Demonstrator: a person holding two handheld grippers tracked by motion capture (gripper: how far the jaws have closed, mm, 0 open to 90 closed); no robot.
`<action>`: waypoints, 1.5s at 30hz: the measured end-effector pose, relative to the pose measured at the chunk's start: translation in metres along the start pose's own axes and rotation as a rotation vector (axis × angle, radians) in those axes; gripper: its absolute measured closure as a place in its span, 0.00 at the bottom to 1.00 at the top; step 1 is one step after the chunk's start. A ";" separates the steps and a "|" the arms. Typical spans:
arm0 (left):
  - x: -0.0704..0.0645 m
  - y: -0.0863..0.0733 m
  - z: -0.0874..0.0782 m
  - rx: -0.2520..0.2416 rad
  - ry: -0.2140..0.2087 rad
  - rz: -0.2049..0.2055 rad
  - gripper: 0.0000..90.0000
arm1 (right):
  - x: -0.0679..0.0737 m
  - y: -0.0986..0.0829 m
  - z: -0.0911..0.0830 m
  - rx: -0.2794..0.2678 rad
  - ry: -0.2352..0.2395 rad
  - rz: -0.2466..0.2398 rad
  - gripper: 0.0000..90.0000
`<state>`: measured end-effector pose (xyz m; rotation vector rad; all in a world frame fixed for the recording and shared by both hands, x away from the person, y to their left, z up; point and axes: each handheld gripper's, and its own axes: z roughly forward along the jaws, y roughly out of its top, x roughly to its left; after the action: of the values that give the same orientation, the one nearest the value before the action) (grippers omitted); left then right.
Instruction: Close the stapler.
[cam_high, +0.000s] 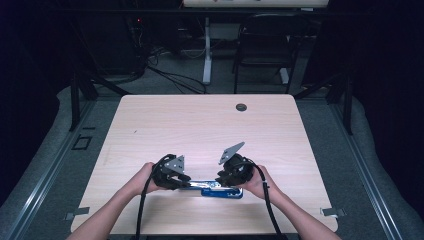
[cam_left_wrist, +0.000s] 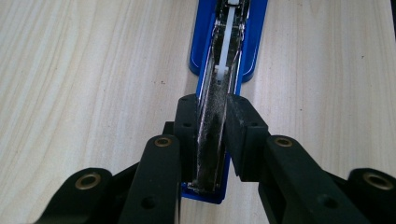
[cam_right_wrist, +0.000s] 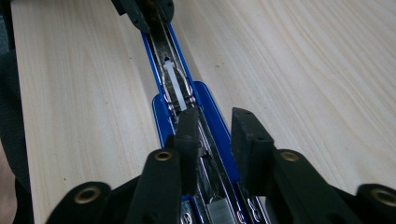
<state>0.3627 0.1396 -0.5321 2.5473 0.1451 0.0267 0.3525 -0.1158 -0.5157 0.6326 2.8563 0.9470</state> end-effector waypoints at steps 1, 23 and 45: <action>0.000 0.000 0.000 0.000 0.001 0.001 0.83 | 0.001 0.001 0.000 0.005 -0.004 -0.010 0.85; 0.002 -0.006 -0.004 -0.007 0.020 -0.026 0.77 | 0.019 0.024 0.039 -0.019 0.034 -0.071 1.00; 0.009 -0.023 0.002 0.105 -0.027 -0.098 0.67 | 0.019 0.023 0.043 -0.016 0.032 -0.077 1.00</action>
<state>0.3690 0.1586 -0.5466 2.6406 0.2676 -0.0542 0.3520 -0.0674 -0.5355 0.5062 2.8739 0.9762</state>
